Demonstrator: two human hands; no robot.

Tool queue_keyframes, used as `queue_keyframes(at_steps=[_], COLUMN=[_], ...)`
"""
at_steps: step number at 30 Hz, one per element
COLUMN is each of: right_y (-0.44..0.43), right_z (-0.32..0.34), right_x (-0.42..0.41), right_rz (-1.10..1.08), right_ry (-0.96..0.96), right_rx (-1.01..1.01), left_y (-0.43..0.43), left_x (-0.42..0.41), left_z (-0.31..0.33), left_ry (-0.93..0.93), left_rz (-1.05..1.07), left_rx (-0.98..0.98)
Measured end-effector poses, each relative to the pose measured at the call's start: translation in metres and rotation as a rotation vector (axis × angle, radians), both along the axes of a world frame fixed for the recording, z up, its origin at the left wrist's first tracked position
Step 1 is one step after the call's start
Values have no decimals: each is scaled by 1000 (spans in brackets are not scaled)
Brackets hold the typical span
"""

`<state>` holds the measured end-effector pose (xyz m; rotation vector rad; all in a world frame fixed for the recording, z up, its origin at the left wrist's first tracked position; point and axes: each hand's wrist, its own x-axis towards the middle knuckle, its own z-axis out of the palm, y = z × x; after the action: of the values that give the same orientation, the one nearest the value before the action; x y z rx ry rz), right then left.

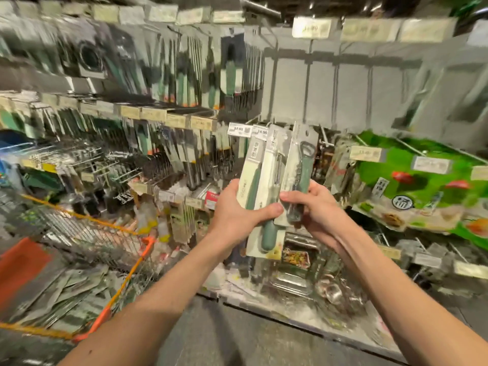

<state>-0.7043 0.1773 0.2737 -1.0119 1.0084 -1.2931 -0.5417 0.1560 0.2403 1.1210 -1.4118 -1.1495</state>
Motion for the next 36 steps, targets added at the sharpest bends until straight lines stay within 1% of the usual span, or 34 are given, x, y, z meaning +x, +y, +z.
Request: queue_keyframes(at_steps=[6,9,12,16,20,23,25,28,30,33,36], right_y=[-37,-62,-91,-130,-166,-188,-201,-217,-226,-235,-241], right_z=[34,49,61,73,80,86,90,93,94,96,97], right_x=[-28,-35,-43,-51,-53,-50,-48,-46,-46,-45,-44], right_rz=[-32,-35,-29,-44,-71,-96,-105,-124,-134,-144,-142], right_ry=[7,-36,-53,-3,-11,12,37,97,136,166,166], right_rx=[-69,-110,-143,-147,-157,-186,-207,-227,-234,-236,-237], left_y=[-41,-67,-98,-140,-183,-212,-229,-256,-275,-302,-323], left_x=[-26,-38,-45,-48,-46,-43,-42,-36,-32,-30,-33], left_z=[32,48,61,79,91,96,100,108,114,123,131], left_ry=[33,-8,51,124,136,122,120,170,178,93,107], left_rz=[-8,29,9,-21,-69,-114,-105,-98,-105,-26,30], left_rx=[-69,-124,-185,-195,-188,-225,-268,-292,-345,-496,-581])
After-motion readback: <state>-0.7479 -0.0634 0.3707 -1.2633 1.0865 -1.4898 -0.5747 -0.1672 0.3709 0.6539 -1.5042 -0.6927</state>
